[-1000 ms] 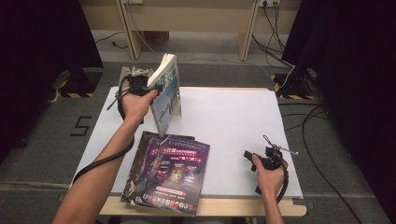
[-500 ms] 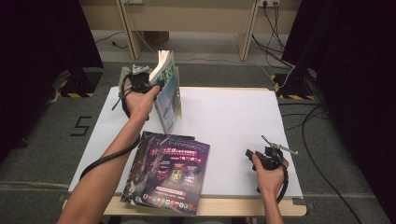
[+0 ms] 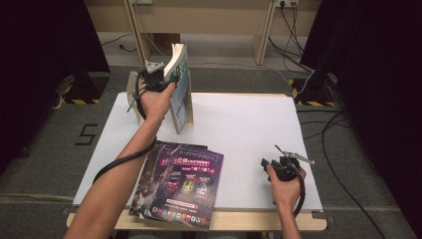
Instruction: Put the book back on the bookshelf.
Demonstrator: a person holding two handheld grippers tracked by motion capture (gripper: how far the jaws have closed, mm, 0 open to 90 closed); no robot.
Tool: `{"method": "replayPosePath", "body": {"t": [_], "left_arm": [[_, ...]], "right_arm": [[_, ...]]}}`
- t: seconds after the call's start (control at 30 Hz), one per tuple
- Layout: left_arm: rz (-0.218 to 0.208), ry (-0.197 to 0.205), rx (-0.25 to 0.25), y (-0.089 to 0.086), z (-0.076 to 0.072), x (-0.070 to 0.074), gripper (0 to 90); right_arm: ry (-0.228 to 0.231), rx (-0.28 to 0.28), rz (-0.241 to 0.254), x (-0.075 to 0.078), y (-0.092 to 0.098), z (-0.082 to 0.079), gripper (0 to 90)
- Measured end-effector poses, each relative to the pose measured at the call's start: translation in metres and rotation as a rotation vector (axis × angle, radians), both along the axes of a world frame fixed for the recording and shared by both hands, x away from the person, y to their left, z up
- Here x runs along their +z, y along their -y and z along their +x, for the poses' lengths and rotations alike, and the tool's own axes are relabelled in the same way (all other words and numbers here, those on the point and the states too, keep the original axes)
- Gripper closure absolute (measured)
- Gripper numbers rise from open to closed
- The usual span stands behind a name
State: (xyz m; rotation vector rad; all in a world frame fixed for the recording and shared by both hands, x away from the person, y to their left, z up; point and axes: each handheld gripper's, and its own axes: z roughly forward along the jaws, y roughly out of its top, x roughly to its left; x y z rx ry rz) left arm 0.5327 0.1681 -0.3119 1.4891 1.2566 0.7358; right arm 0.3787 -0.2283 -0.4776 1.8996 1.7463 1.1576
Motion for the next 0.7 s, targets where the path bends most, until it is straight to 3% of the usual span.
{"method": "replayPosePath", "body": {"t": [0.23,0.47,0.6,0.7], "left_arm": [[-0.010,-0.009,-0.004,0.006,0.006,-0.013,73.5],[0.006,0.036,0.004,0.010,0.007,-0.009,73.4],[0.021,0.023,-0.007,0.012,0.006,-0.015,73.1],[0.023,-0.013,-0.035,0.012,0.002,-0.015,72.6]], "right_arm": [[0.004,0.003,-0.001,0.000,0.000,0.000,54.4],[0.000,0.008,-0.011,-0.001,0.000,0.001,54.3],[-0.003,0.014,-0.003,-0.001,-0.002,0.001,54.4],[-0.004,0.014,-0.002,-0.001,-0.002,0.001,54.4]]}}
